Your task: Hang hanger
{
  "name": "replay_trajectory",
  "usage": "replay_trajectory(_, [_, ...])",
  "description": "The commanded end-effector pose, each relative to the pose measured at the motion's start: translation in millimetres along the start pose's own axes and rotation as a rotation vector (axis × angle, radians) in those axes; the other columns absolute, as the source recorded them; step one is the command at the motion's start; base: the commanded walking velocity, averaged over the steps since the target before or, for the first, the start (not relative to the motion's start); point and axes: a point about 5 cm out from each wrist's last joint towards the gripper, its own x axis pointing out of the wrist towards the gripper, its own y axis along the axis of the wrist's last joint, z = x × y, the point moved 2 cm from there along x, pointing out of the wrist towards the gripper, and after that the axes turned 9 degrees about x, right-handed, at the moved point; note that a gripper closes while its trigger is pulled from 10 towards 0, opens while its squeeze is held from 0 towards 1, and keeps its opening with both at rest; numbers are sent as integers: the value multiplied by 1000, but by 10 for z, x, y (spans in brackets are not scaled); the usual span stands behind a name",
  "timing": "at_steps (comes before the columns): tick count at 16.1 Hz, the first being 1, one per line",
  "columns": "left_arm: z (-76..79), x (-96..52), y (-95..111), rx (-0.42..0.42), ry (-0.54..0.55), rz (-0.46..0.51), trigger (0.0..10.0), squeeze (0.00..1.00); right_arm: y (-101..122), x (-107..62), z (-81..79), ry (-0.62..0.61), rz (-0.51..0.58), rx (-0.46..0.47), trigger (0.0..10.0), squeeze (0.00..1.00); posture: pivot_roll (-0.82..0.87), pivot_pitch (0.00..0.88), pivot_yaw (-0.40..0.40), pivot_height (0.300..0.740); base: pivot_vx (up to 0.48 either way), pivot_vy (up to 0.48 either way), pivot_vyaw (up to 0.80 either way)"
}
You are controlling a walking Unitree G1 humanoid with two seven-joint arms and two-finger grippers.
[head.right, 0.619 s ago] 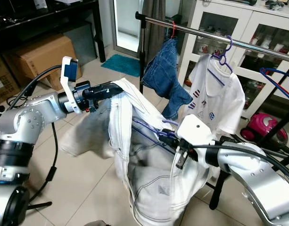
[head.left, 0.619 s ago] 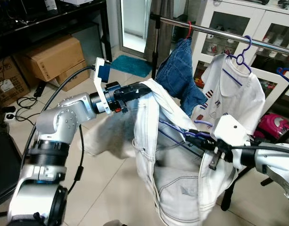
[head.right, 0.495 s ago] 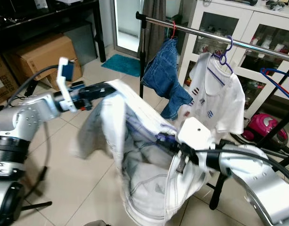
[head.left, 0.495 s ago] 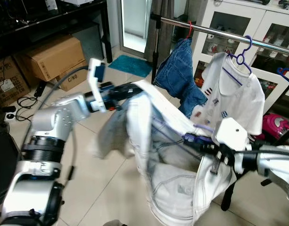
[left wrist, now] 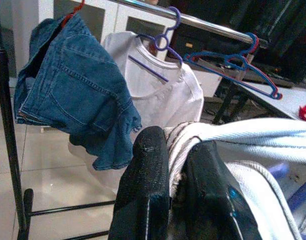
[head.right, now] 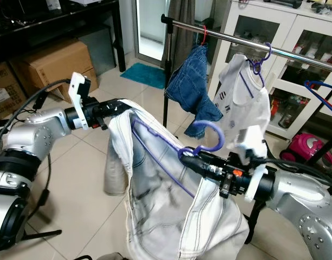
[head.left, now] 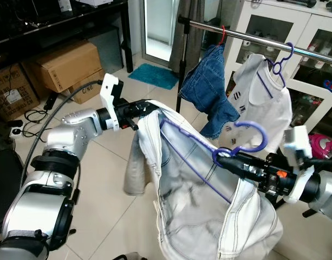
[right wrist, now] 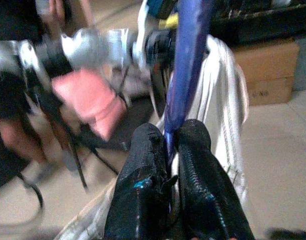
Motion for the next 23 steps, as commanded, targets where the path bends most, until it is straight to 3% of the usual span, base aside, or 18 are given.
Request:
replay_trajectory(1, [-641,-737,89,-60,510,68,0,0,120,-153,-82,61,85,47,10000,0,7,0,10,740,0,0,0])
replay_trajectory(4, [-605,-658,17,-180,482,169,0,0,248,-238,-78,75,242,133,10000,0,0,0,13,740,0,0,0])
replay_trajectory(5, [-609,-666,9,-195,484,175,0,0,274,-259,-72,77,267,144,10000,0,-1,0,13,740,0,0,0])
replay_trajectory(6, [-578,-668,-83,-193,454,135,0,0,391,-329,-41,83,387,187,10000,0,-2,0,13,740,0,0,0])
replay_trajectory(8, [-551,-637,-120,-230,431,152,0,0,463,-377,-28,100,475,238,10000,0,0,0,9,740,0,0,0])
replay_trajectory(9, [-543,-628,-133,-237,422,156,0,0,454,-375,-33,104,472,256,10000,0,-1,0,9,740,0,0,0])
replay_trajectory(10, [-518,-617,-133,-225,384,146,0,0,330,-305,-9,42,340,211,10000,0,-1,0,9,740,0,0,0])
replay_trajectory(11, [-493,-604,-125,-171,347,106,0,0,231,-243,35,-30,228,151,10000,0,-1,0,10,740,0,0,0])
replay_trajectory(12, [-414,-545,-104,-86,248,39,0,0,281,-186,12,-12,248,136,10000,0,3,0,8,740,0,0,0])
replay_trajectory(14, [-310,-424,-119,-27,167,-18,0,0,486,-145,5,29,398,166,10000,0,10,0,11,740,0,0,0])
replay_trajectory(16, [-254,-271,-213,-43,196,-25,0,0,741,-96,28,62,634,251,10000,0,13,0,13,740,0,0,0])
replay_trajectory(17, [-245,-243,-230,-50,205,-25,0,0,776,-88,37,63,673,265,10000,0,13,0,13,740,0,0,0])
replay_trajectory(19, [-12,55,-396,-45,163,-44,0,0,904,53,125,29,849,391,10000,0,16,0,13,740,0,0,0])
replay_trajectory(21, [272,378,-428,-40,89,-21,0,0,912,271,100,-13,828,382,10000,0,18,0,16,740,0,0,0])
replay_trajectory(22, [314,422,-425,-41,77,-15,0,0,915,302,97,-21,824,379,10000,0,18,0,16,740,0,0,0])
replay_trajectory(23, [555,642,-464,-22,-7,-32,0,0,962,395,81,-26,841,398,10000,0,20,0,18,740,0,0,0])
